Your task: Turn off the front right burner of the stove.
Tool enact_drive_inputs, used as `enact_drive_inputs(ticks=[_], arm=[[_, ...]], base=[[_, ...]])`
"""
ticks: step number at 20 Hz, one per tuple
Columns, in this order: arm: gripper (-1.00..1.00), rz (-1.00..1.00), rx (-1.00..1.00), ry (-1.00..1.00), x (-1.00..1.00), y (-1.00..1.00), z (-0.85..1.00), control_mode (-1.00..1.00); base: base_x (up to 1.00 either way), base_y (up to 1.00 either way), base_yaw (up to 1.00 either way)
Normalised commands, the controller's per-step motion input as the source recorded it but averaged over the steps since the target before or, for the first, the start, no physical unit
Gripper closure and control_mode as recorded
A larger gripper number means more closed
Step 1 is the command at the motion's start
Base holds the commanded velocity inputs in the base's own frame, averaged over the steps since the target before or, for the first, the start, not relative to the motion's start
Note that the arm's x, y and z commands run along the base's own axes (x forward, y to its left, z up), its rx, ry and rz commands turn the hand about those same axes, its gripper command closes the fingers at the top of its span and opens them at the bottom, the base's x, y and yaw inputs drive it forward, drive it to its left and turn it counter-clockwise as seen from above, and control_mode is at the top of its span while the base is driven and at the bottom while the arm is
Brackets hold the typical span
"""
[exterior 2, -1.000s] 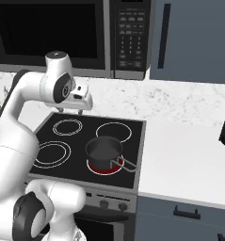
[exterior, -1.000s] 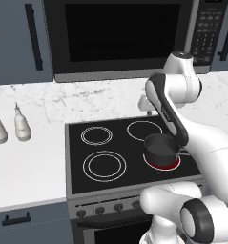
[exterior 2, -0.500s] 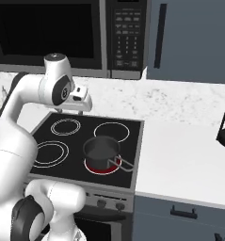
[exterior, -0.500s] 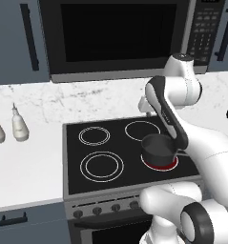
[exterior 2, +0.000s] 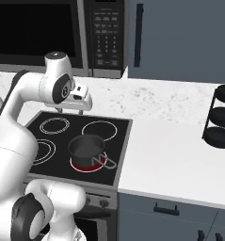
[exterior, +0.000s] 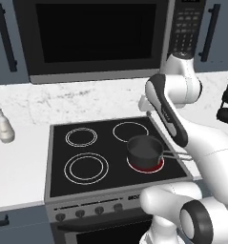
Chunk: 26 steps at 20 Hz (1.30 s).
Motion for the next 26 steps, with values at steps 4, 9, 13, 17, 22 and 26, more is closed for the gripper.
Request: enact_drive_inputs(ticks=[4, 9, 13, 17, 22, 26], arm=[[-1.00, 0.00, 0.00, 0.00, 0.00, 0.00, 0.00, 1.00], [-1.00, 0.00, 0.00, 0.00, 0.00, 0.00, 0.00, 1.00], [-1.00, 0.00, 0.00, 0.00, 0.00, 0.00, 0.00, 1.00], [-1.00, 0.00, 0.00, 0.00, 0.00, 0.00, 0.00, 1.00], [-1.00, 0.00, 0.00, 0.00, 0.00, 0.00, 0.00, -1.00], [-1.00, 0.00, 0.00, 0.00, 0.00, 0.00, 0.00, -1.00]], base=[[-0.12, -0.37, 0.00], [-0.17, -0.42, 0.00], [-0.16, -0.36, 0.00], [-0.11, -0.21, 0.00], [0.00, 0.00, 0.00], [0.00, 0.00, 0.00]])
